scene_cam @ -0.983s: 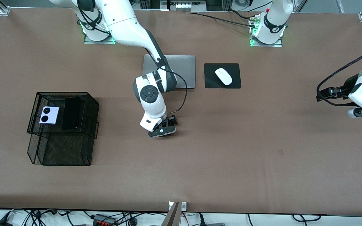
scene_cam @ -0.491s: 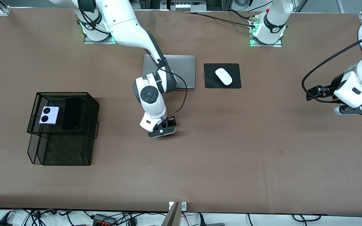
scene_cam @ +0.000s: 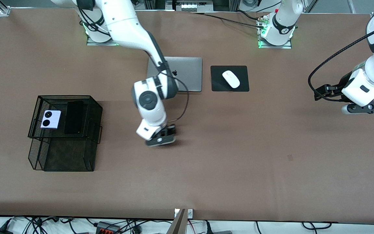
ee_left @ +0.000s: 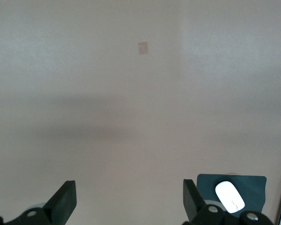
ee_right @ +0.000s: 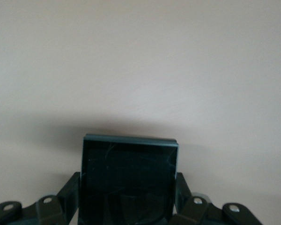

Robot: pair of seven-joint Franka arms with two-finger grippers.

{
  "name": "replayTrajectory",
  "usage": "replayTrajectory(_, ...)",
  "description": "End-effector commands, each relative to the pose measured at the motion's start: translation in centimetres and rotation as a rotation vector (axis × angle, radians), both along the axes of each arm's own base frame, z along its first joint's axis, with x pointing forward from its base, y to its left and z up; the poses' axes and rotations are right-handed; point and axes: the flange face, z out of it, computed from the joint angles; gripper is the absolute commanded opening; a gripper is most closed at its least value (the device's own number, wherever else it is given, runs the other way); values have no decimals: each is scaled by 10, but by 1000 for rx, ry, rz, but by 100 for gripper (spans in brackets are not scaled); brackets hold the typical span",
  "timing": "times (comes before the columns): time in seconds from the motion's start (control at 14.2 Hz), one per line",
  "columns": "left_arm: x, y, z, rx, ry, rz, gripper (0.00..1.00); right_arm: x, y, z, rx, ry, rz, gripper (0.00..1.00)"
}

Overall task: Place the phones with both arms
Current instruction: 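Carry the flip phone over the basket with the right gripper, then lower the flip phone into the basket and open the right gripper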

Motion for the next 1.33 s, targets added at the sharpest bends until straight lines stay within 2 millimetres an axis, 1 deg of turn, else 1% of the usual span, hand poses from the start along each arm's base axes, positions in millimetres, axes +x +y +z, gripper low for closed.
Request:
replayTrajectory(0.0,-8,0,3,18,-14,4,100,34,-62,66,-44,16,-96,24)
replayTrajectory(0.07,-8,0,3,16,-14,6,100,44,-92,74,-64,29,-136,24)
replayTrajectory(0.28,-8,1,3,16,-14,8,100,61,-161,94,-52,80,-233,24)
replayTrajectory(0.35,-8,1,3,16,-14,8,100,66,-190,98,-52,112,-243,24)
replayTrajectory(0.49,-8,1,3,16,-14,8,100,75,-245,103,-53,154,-214,24)
replayTrajectory(0.7,-8,2,3,17,-14,9,100,92,-313,116,-46,137,-175,24)
replayTrajectory(0.84,-8,2,3,17,-14,9,100,96,-340,114,-29,131,-157,24)
replayTrajectory(0.98,-8,2,3,16,-14,8,100,98,-355,106,-39,129,-143,25)
replayTrajectory(1.19,-7,2,4,15,-17,8,100,97,-362,86,-51,156,-115,25)
replayTrajectory(1.26,-8,1,3,15,-15,6,100,100,-367,85,-53,139,-119,25)
